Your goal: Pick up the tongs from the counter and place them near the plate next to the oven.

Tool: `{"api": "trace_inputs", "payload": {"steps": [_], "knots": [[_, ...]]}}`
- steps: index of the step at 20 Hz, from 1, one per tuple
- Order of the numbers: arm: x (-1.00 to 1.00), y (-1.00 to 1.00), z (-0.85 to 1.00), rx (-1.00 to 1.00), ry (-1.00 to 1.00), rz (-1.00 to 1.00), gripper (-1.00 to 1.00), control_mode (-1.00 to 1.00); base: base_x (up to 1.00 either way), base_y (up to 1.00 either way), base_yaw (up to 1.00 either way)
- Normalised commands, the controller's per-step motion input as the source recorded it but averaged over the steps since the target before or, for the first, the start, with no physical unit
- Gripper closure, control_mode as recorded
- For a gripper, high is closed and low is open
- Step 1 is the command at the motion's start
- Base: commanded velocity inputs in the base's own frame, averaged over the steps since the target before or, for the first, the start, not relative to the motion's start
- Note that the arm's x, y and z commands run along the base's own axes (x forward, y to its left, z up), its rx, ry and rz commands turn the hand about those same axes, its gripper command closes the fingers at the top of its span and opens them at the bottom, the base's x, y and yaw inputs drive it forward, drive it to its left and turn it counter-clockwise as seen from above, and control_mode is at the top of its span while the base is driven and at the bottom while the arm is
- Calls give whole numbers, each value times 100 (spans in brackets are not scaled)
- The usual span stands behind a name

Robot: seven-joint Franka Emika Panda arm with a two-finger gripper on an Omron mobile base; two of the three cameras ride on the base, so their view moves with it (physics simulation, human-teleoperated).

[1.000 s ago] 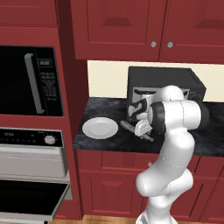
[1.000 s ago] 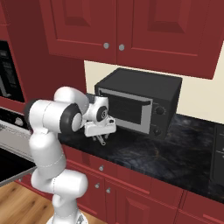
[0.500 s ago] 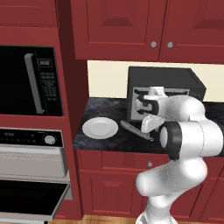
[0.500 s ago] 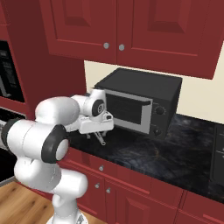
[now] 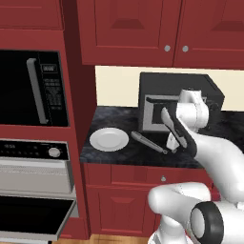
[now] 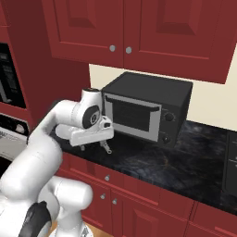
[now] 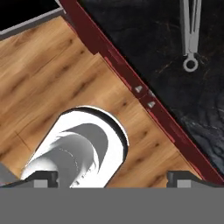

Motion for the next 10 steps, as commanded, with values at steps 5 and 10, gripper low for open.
{"api": "trace_inputs", "payload": {"steps": [5, 10], "knots": [[-100, 0, 100, 0, -3, 0, -100, -100, 0, 0, 0], [-68, 2, 100, 0, -6, -2, -100, -100, 0, 0, 0]]}}
